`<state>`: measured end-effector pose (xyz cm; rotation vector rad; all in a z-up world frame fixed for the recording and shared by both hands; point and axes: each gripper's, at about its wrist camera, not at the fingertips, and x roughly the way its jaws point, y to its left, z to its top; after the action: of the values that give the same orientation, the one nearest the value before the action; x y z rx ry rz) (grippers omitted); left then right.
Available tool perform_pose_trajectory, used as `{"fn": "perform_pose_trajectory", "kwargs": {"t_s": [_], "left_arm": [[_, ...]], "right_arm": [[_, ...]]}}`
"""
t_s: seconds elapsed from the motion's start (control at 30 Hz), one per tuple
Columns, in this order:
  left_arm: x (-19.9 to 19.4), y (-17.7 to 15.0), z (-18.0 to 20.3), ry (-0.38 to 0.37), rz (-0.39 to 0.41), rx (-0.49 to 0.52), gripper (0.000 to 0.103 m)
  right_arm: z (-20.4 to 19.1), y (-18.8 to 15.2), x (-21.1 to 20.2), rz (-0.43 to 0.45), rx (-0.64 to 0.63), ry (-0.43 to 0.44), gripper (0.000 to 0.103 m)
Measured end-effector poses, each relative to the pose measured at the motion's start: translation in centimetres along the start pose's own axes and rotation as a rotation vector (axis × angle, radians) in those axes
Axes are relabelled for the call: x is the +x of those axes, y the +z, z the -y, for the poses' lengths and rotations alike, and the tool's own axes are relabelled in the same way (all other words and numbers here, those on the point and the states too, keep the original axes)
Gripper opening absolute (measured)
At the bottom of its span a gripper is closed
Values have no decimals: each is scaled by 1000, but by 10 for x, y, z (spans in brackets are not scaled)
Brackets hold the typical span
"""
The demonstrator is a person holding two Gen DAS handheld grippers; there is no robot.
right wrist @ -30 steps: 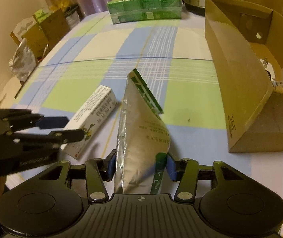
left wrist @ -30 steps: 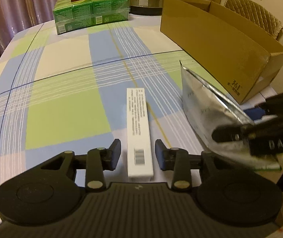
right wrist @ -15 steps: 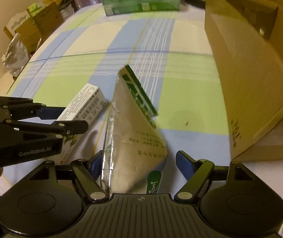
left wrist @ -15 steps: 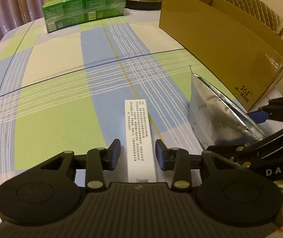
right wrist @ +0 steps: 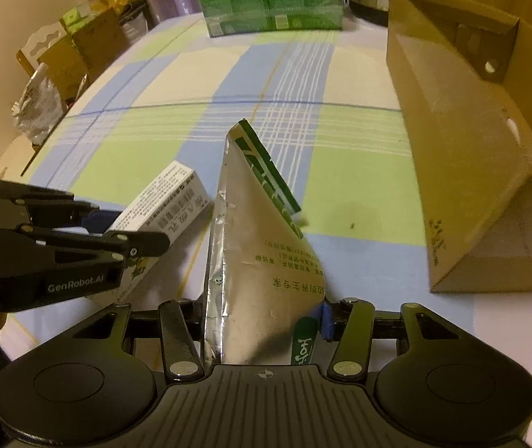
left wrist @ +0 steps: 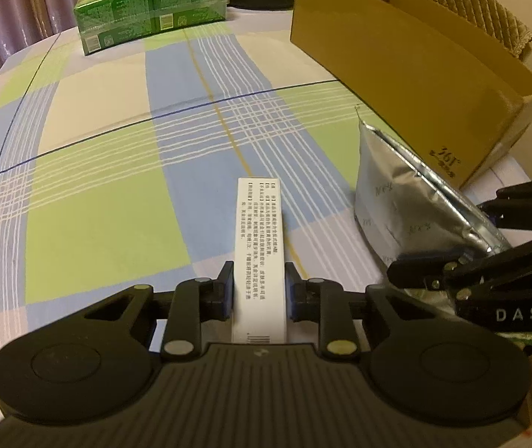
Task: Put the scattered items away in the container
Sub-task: 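Lift and carry the medicine box and foil packet toward the cardboard box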
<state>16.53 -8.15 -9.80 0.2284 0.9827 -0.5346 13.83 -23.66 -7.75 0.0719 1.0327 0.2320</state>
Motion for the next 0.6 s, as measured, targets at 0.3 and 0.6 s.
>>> {"fn": "perform_pose_trajectory", "kwargs": {"t_s": [0.3, 0.6], "left_arm": [[-25, -10, 18, 5, 16, 4, 21], [-44, -6, 31, 9, 45, 22, 21]], "right_arm": [[1, -13, -32, 48, 19, -1, 48], [5, -19, -60, 92, 36, 4, 48]]}}
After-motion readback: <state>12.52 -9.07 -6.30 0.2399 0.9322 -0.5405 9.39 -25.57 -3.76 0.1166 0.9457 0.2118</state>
